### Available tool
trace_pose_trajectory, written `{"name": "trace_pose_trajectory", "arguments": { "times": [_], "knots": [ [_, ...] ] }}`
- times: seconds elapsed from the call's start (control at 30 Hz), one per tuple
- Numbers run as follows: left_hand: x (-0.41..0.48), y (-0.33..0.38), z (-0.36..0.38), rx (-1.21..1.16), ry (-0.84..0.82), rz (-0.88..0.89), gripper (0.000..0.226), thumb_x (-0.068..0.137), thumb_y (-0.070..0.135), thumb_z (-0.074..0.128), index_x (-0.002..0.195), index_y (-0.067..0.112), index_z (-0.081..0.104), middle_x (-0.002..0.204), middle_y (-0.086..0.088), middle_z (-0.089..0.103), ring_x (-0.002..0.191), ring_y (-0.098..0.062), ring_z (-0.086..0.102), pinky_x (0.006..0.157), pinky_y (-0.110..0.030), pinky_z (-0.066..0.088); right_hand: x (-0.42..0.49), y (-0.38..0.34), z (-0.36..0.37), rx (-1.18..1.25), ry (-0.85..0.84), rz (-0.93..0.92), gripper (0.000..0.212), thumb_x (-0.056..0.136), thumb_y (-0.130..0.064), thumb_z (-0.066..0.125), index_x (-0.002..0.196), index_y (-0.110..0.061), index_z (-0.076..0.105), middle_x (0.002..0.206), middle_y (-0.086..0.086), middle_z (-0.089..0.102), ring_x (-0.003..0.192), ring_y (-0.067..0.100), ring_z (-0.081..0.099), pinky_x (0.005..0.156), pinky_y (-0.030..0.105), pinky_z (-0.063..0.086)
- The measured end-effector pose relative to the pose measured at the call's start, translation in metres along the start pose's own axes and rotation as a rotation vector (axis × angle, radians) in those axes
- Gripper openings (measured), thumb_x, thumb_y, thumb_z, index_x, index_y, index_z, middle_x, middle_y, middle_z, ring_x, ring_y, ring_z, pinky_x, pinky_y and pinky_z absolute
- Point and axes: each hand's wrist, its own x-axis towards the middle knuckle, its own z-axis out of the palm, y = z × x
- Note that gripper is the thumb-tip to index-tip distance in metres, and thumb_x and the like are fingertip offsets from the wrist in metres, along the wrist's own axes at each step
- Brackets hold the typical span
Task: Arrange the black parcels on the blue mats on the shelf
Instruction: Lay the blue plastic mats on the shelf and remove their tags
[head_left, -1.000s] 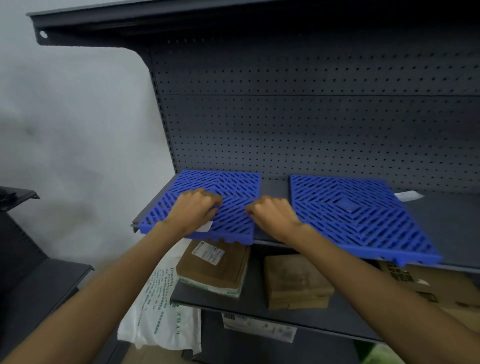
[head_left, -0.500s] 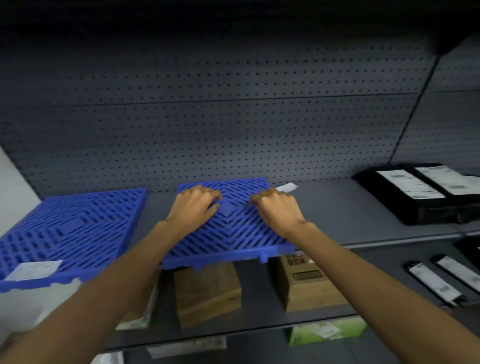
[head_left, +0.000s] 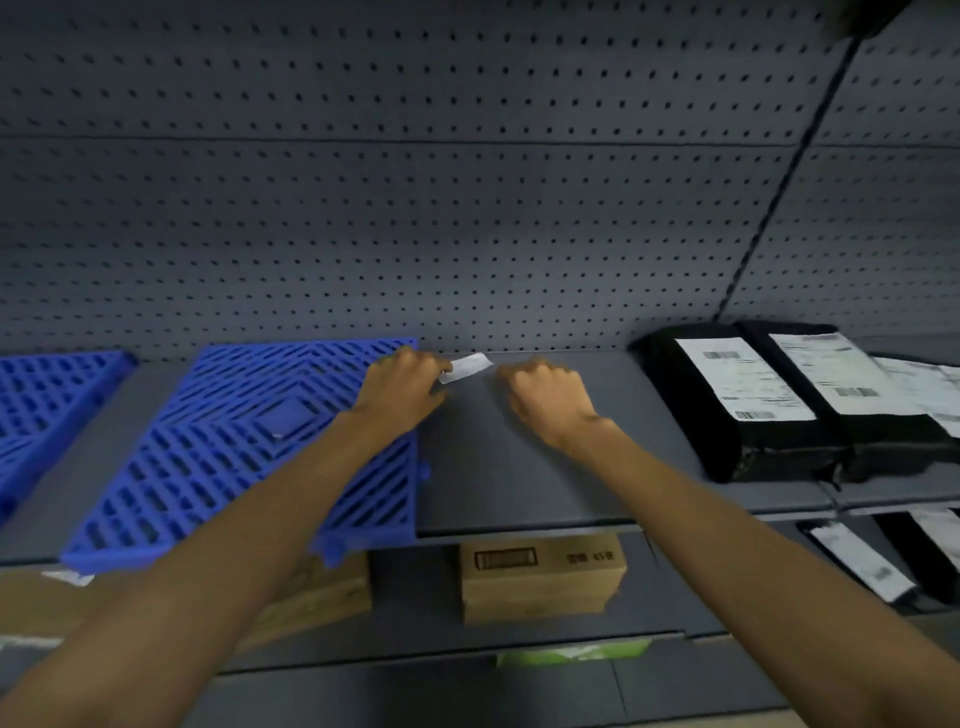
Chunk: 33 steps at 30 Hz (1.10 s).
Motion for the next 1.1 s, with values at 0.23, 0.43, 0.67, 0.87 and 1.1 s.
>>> {"name": "trace_pose_trajectory", "arguments": {
  "times": [0.23,0.43,0.67,0.87,1.1],
  "knots": [
    [0.038,-0.004,0.02,0.127,-0.082,0.01,0.034,0.094,0.035,0.059,0.123,0.021,0.066,0.11,-0.013,0.067,0.104,-0.028,0.062,0.084,-0.038,0.05,0.053,-0.005,0.032,0.022,-0.01,-0.037,0.042,0.092,-0.006,0.05,0.131,-0.019,0.056,0.112,0.012,0.065,0.103,0.031,0.062,0.077,0.038,0.05],
    [0.059,-0.012,0.024,0.113,-0.041,0.064,0.025,0.095,0.031,0.054,0.11,0.022,0.072,0.108,-0.011,0.066,0.1,-0.026,0.063,0.08,-0.036,0.048,0.081,-0.001,0.036,-0.053,-0.029,-0.023,0.032,0.095,-0.013,0.05,0.123,-0.022,0.062,0.112,0.011,0.063,0.1,0.03,0.063,0.074,0.035,0.045],
    [0.061,-0.018,0.008,0.044,0.001,0.101,0.025,0.095,0.025,0.056,0.114,0.027,0.073,0.108,-0.009,0.068,0.103,-0.024,0.062,0.078,-0.038,0.049,0.084,-0.005,0.017,-0.07,0.016,0.019,0.025,0.093,-0.013,0.051,0.11,-0.021,0.067,0.104,0.009,0.064,0.092,0.029,0.063,0.066,0.033,0.037],
    [0.041,-0.03,-0.021,0.136,0.105,0.072,0.025,0.097,0.023,0.051,0.107,0.023,0.074,0.096,-0.003,0.069,0.103,-0.019,0.06,0.065,-0.032,0.044,0.075,-0.02,-0.011,-0.088,0.122,-0.002,0.028,0.091,-0.011,0.055,0.111,-0.024,0.069,0.101,0.006,0.065,0.097,0.026,0.062,0.063,0.032,0.038],
    [-0.048,-0.05,-0.041,0.148,0.125,0.032,0.03,0.101,0.029,0.049,0.124,0.032,0.067,0.105,-0.003,0.07,0.109,-0.02,0.059,0.07,-0.034,0.047,0.028,-0.079,-0.024,-0.022,0.167,-0.093,0.03,0.092,-0.012,0.056,0.114,-0.029,0.069,0.104,-0.001,0.068,0.105,0.021,0.059,0.061,0.031,0.04]
  ]
}}
